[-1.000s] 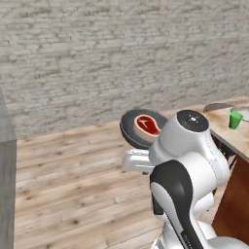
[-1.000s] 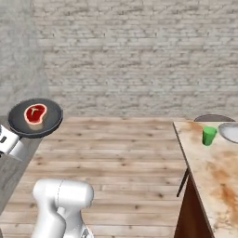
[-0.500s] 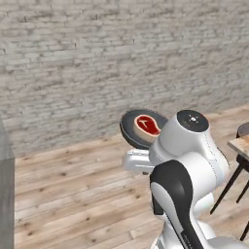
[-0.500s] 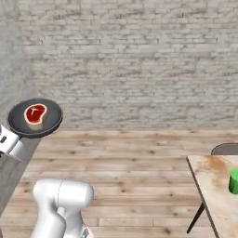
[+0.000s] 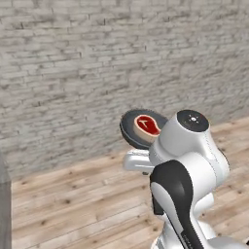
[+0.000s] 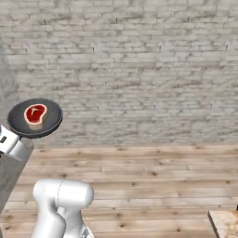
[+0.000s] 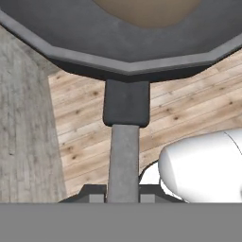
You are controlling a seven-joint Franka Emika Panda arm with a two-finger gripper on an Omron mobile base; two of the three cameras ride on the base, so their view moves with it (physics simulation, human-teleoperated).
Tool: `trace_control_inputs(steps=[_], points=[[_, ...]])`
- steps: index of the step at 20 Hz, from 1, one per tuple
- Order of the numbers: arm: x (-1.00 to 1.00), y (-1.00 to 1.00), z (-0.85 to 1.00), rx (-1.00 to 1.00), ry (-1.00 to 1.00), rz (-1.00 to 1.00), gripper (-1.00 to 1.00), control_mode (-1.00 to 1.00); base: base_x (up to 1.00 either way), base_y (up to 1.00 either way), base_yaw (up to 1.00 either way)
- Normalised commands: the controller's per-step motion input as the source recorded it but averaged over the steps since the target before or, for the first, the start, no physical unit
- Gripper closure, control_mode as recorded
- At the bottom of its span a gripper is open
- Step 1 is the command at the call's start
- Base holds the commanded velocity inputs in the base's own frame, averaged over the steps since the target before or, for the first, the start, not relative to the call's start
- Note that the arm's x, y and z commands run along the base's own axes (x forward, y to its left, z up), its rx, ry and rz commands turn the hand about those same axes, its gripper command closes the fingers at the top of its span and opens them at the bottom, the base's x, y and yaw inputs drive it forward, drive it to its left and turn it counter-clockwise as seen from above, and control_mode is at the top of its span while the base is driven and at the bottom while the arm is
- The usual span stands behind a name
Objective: Pick up the pan with the steak in it and place it on the dining table. Then place the steak on the plate.
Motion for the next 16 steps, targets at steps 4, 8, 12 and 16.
trace_control_inputs(steps=[4, 8, 12, 16], points=[[0.00, 0.00, 0.00, 0.00, 0.00, 0.00, 1.00, 1.00, 1.00, 0.41, -0.08], [0.00, 0.00, 0.00, 0.00, 0.00, 0.00, 1.00, 1.00, 1.00, 0.36, -0.11], [0.00, 0.00, 0.00, 0.00, 0.00, 0.00, 1.00, 1.00, 0.65, 0.31, -0.34], [0.00, 0.00, 0.00, 0.00, 0.00, 0.00, 1.00, 1.00, 0.14, 0.11, -0.49]])
